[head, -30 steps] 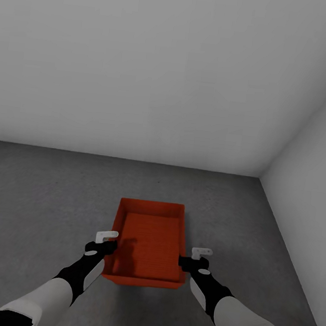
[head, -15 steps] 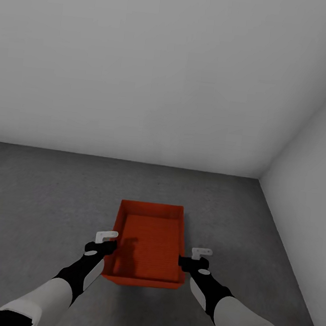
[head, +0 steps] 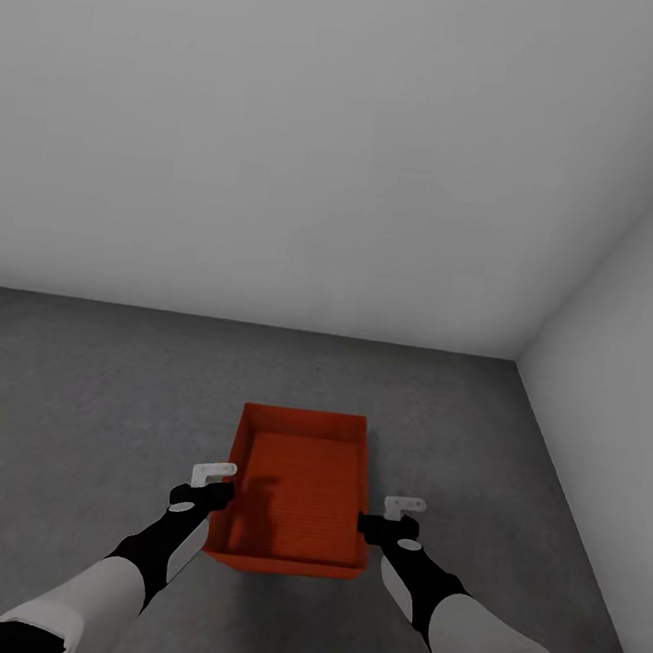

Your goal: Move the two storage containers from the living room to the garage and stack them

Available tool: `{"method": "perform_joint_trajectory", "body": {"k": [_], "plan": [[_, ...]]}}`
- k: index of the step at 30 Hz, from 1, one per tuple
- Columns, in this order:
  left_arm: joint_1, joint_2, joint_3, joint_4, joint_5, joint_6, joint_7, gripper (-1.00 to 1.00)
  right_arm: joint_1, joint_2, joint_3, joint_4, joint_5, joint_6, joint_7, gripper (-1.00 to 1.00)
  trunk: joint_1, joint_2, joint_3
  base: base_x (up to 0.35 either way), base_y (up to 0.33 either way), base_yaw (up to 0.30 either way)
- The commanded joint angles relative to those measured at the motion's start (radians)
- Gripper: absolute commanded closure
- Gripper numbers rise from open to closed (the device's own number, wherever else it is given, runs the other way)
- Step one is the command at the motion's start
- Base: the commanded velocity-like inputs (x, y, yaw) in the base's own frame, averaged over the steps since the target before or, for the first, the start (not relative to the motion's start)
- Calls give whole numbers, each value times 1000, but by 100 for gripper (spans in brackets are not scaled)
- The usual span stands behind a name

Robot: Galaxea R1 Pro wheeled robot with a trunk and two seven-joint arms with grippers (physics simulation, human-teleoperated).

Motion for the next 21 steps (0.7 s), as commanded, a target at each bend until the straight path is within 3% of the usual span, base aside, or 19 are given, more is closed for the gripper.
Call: {"method": "perform_joint_trajectory", "body": {"k": [1,21], "plan": [[0,1,-9,-1,10,1,7,-100,-1,0,8,2,-10,-4,-5,-100,-4,7,3,0,0,0],[0,1,-8,-1,10,1,7,-100,-1,0,8,2,-12,-4,-5,-100,-81,147,65,0,0,0]]}}
